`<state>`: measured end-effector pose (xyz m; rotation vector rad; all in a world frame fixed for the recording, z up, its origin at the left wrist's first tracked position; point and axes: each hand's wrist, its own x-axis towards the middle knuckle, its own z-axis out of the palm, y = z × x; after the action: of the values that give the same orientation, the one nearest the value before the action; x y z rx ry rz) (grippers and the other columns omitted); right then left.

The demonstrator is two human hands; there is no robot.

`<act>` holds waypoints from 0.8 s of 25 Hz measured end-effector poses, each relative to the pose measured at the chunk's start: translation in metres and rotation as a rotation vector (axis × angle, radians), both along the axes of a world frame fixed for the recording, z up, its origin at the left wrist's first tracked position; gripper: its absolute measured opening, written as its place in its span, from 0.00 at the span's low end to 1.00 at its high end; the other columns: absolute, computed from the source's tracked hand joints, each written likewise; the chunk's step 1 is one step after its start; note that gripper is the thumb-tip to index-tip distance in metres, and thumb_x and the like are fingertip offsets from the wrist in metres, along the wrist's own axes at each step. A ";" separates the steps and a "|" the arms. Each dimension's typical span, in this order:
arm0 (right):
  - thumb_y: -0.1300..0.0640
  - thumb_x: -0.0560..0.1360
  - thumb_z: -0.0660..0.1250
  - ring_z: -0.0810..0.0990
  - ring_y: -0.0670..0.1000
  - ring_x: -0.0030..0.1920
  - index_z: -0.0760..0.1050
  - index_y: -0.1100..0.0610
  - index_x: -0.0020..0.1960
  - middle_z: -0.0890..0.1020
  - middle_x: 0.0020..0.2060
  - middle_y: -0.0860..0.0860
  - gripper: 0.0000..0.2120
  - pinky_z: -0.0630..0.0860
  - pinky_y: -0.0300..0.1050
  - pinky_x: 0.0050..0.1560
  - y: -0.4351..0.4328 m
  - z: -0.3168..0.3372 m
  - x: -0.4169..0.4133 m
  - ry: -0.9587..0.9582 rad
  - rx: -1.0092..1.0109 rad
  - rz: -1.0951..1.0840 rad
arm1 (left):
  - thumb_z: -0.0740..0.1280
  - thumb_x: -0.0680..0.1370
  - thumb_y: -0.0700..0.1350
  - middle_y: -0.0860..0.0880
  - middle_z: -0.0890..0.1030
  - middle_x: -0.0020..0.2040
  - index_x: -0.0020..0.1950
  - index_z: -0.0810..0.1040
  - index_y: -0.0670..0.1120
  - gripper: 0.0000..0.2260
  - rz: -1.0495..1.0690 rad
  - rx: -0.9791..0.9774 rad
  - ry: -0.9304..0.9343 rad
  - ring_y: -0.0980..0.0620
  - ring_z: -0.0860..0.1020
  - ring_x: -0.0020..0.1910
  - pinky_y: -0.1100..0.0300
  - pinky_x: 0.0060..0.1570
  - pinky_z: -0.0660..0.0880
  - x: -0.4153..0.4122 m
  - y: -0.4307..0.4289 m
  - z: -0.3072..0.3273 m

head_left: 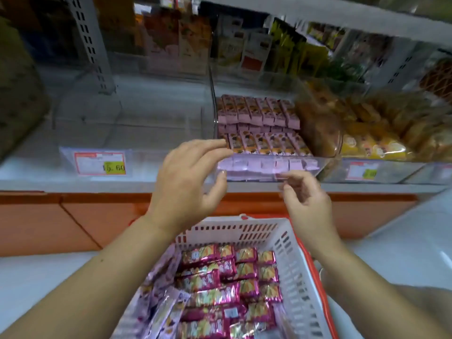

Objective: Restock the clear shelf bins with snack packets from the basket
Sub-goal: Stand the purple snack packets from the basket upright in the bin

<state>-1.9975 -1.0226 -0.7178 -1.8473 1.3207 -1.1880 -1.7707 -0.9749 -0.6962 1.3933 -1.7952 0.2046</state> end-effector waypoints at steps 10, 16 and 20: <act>0.57 0.76 0.66 0.76 0.52 0.39 0.77 0.63 0.59 0.76 0.37 0.53 0.14 0.77 0.46 0.51 0.061 -0.171 -0.054 1.447 0.903 0.565 | 0.58 0.81 0.51 0.57 0.67 0.72 0.70 0.69 0.57 0.17 -0.182 1.033 -0.134 0.56 0.66 0.70 0.61 0.64 0.66 -0.043 0.133 -0.179; 0.58 0.75 0.64 0.77 0.58 0.60 0.63 0.58 0.71 0.76 0.61 0.57 0.25 0.74 0.48 0.50 0.090 -0.211 -0.055 1.662 0.827 0.424 | 0.61 0.80 0.50 0.57 0.73 0.67 0.67 0.73 0.56 0.15 -0.128 1.124 -0.088 0.58 0.70 0.66 0.63 0.61 0.68 -0.033 0.149 -0.197; 0.58 0.75 0.66 0.77 0.58 0.60 0.58 0.56 0.74 0.76 0.63 0.56 0.31 0.75 0.49 0.48 0.094 -0.193 -0.044 1.792 0.858 0.451 | 0.62 0.80 0.49 0.56 0.75 0.63 0.66 0.73 0.55 0.15 -0.108 1.142 0.003 0.56 0.73 0.61 0.61 0.57 0.71 -0.027 0.144 -0.195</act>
<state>-2.0418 -0.9283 -0.9106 -2.0145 1.4744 1.5131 -1.7977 -0.8313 -0.8915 1.9884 -2.0412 -1.0313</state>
